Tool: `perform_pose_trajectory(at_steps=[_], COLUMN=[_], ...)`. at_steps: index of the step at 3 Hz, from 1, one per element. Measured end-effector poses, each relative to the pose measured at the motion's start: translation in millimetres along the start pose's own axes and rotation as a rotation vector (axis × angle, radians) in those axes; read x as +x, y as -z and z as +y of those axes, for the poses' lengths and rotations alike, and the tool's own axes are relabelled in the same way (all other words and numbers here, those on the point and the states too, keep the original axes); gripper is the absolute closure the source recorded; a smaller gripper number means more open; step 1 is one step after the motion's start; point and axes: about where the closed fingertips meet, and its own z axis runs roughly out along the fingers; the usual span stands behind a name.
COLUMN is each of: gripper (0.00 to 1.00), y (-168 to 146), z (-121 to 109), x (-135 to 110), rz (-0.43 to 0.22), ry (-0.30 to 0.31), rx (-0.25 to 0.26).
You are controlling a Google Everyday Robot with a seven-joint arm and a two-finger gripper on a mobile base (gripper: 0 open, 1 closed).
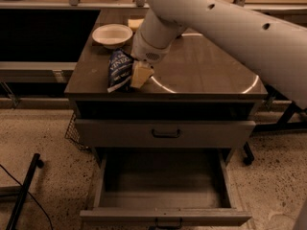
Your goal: Place blue chip bag into middle drawer
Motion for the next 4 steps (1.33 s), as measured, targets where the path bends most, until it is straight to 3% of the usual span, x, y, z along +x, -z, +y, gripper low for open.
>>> perform_pose_trajectory(at_steps=[1, 2, 3, 4], gripper=[1.00, 1.00, 1.00, 1.00], y=[41, 86, 125, 156], z=[1, 10, 33, 69], x=[8, 16, 32, 73], rz=[-0.040, -0.087, -0.088, -0.051], ry=[0.011, 0.066, 0.063, -0.044], rx=[-0.001, -0.033, -0.030, 0.014])
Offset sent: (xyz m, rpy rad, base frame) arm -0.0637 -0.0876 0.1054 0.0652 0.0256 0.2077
